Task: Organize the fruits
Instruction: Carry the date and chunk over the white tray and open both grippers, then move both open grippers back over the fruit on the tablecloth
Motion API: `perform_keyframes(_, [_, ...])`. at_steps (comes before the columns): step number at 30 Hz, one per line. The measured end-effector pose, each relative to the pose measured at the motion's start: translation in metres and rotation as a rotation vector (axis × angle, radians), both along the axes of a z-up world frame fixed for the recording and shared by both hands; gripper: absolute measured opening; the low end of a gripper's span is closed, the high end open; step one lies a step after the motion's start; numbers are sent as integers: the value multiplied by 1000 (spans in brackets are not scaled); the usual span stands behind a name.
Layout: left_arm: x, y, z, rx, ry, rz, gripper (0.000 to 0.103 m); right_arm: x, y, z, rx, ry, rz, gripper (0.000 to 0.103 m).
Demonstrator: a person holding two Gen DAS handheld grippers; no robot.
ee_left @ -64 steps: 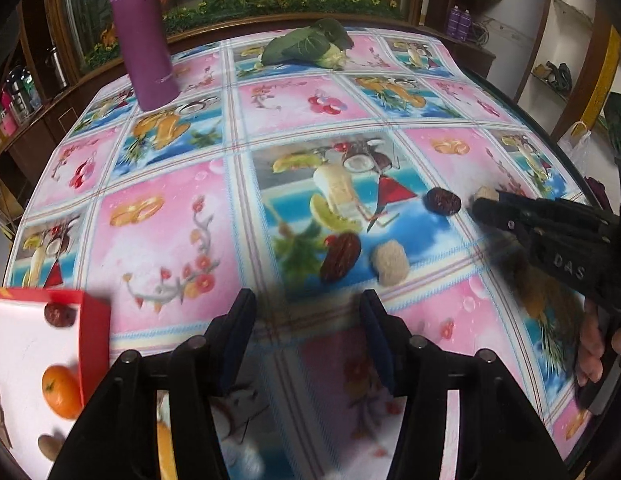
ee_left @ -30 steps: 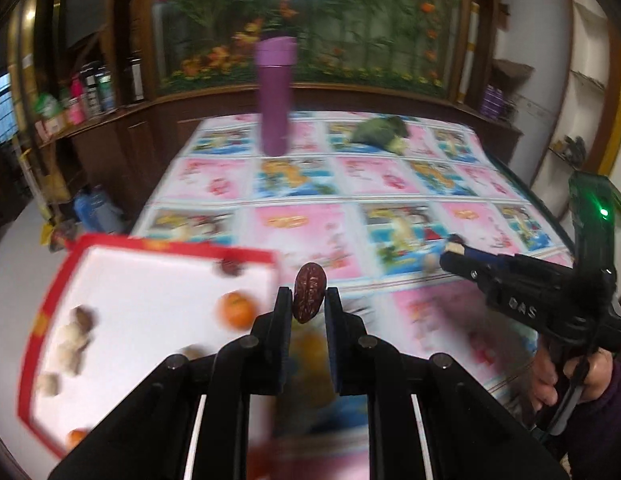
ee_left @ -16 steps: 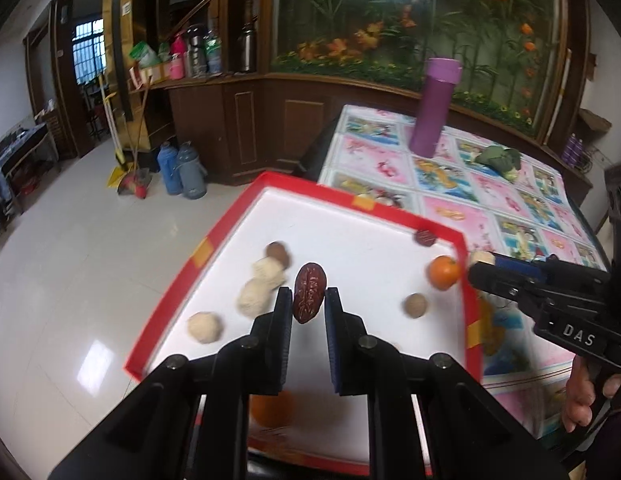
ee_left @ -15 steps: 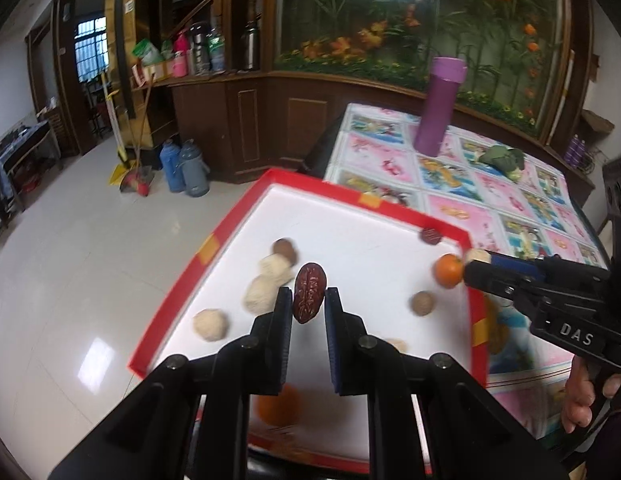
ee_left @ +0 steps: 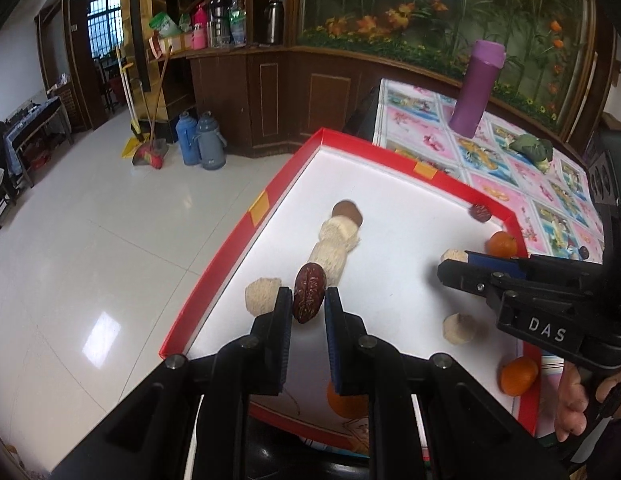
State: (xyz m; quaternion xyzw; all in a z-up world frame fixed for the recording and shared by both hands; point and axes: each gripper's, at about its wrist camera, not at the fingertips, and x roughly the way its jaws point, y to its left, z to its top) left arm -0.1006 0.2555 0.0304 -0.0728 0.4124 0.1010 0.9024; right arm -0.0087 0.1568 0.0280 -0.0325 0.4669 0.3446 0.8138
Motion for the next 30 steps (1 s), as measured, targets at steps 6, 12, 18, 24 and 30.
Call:
perform_keyframes(6, [-2, 3, -6, 1, 23, 14, 14, -3, 9, -6, -26, 8, 16, 27])
perform_keyframes(12, [1, 2, -15, 2, 65, 24, 15, -5, 14, -10, -51, 12, 19, 27])
perform_keyframes(18, [-2, 0, -14, 22, 86, 64, 49, -5, 8, -5, -38, 42, 39, 28])
perform_keyframes(24, [-7, -13, 6, 46, 37, 58, 53, -9, -28, 19, 69, -30, -7, 46])
perform_keyframes(30, [-2, -48, 16, 65, 14, -17, 56, -5, -81, 33, 92, -88, -103, 50])
